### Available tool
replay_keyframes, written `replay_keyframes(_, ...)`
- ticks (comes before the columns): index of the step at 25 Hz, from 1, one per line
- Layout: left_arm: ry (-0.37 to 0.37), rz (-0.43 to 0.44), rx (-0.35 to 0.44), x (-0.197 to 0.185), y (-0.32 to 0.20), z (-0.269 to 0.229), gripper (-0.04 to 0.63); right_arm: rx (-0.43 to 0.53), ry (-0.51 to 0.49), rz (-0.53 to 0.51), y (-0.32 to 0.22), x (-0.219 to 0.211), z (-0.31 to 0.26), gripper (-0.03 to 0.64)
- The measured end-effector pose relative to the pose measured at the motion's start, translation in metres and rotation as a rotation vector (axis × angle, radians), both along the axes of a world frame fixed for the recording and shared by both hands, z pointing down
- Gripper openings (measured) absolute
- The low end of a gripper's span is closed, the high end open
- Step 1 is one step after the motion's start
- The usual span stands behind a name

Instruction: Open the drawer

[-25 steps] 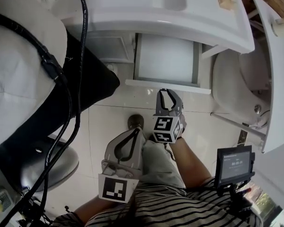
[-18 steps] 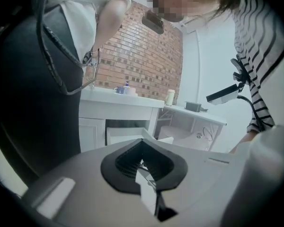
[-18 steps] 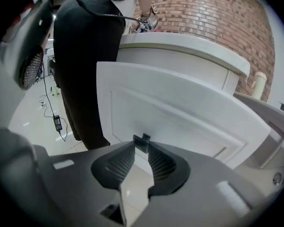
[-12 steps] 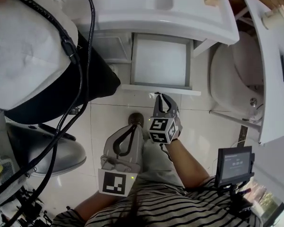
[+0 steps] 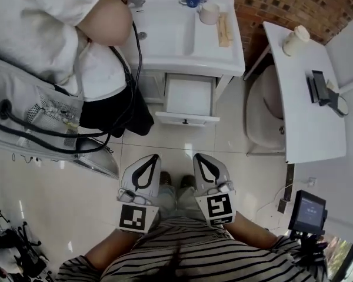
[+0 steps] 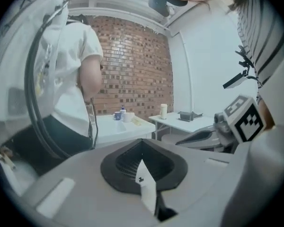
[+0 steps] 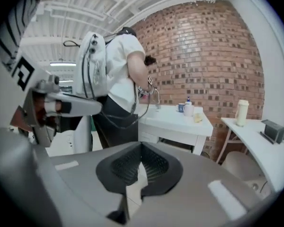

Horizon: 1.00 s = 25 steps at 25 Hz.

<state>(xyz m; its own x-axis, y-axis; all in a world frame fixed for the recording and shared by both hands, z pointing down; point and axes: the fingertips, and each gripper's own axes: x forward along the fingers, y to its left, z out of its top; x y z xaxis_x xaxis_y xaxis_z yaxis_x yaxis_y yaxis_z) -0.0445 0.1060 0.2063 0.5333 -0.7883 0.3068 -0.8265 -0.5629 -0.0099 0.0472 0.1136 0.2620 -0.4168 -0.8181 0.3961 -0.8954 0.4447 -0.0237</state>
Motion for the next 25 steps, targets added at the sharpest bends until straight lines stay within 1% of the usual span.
replay_keyframes(3, 0.003, 0.002, 0.042, -0.007, 0.027, -0.033, 0.014, 0.019, -0.040, 0.027, 0.039, 0.003, -0.046, 0.002)
replay_keyframes(6, 0.011, 0.017, 0.074, -0.016, 0.061, -0.054, 0.014, 0.078, -0.055, 0.056, 0.075, -0.005, -0.085, 0.002)
replay_keyframes(9, 0.024, 0.052, 0.115, -0.027, 0.100, -0.072, 0.014, 0.141, -0.039, 0.073, 0.113, -0.023, -0.114, 0.002)
replay_keyframes(14, 0.057, 0.120, 0.162, -0.060, 0.171, -0.097, 0.014, 0.192, 0.002, 0.108, 0.181, -0.074, -0.147, 0.002)
replay_keyframes(17, 0.090, 0.135, 0.170, -0.085, 0.200, -0.105, 0.014, 0.191, 0.027, 0.096, 0.210, -0.111, -0.163, 0.003)
replay_keyframes(19, 0.111, 0.129, 0.165, -0.095, 0.213, -0.107, 0.014, 0.211, 0.031, 0.076, 0.224, -0.129, -0.169, 0.003)
replay_keyframes(22, 0.127, 0.121, 0.163, -0.092, 0.233, -0.111, 0.014, 0.234, 0.026, 0.043, 0.244, -0.140, -0.175, 0.002)
replay_keyframes(25, 0.130, 0.131, 0.177, -0.082, 0.255, -0.119, 0.014, 0.217, -0.011, 0.019, 0.262, -0.141, -0.179, 0.002)
